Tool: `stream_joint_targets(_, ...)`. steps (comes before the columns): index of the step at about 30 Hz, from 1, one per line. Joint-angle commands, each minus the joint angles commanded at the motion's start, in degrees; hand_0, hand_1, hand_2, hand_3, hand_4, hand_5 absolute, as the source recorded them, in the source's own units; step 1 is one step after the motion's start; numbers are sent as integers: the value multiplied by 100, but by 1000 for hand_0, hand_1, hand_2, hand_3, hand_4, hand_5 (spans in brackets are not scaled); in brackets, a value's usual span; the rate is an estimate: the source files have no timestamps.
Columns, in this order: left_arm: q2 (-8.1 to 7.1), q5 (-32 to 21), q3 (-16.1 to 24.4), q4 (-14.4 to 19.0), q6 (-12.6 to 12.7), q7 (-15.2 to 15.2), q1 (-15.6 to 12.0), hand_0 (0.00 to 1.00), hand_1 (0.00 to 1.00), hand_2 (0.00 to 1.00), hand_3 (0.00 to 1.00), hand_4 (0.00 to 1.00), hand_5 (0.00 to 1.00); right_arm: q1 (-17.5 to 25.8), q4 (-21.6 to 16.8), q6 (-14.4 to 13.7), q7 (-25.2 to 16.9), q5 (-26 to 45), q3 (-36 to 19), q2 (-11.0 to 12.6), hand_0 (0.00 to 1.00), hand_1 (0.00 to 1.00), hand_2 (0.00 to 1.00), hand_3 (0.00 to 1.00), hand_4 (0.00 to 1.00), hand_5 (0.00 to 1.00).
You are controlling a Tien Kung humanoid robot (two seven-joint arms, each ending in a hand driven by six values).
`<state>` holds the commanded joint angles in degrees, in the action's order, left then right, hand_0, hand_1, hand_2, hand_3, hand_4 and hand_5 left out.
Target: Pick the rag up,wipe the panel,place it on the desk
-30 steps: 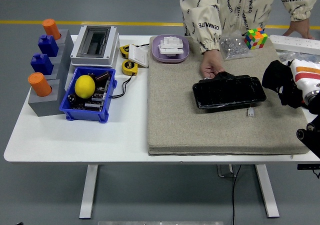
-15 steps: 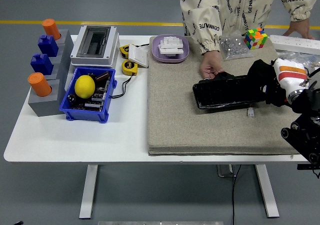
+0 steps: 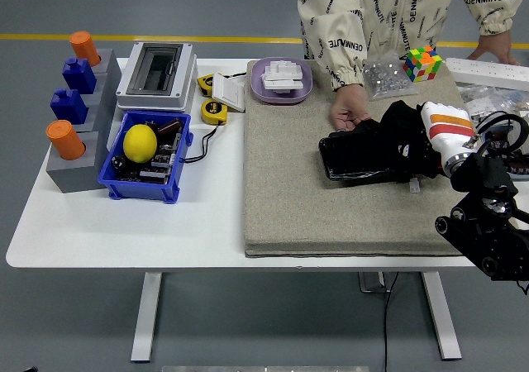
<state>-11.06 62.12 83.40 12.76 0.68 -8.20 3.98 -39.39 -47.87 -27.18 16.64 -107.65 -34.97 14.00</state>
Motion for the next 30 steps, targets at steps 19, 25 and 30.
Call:
stream_joint_targets(19,-12,-2,-6,-2,3,-3,21,611,639,653,562,627,437,-174,-178,-38,18,48,421,-594,306,431,455,488,909,139)
stream_joint_targets(25,-12,-5,-7,-2,2,-4,34,611,639,655,562,627,437,-280,-243,-37,31,65,597,-770,306,431,455,488,910,140)
stream_joint_targets(30,-23,5,8,-2,6,-4,42,611,640,654,561,626,435,-385,-293,-43,41,77,732,-920,307,431,455,488,910,140)
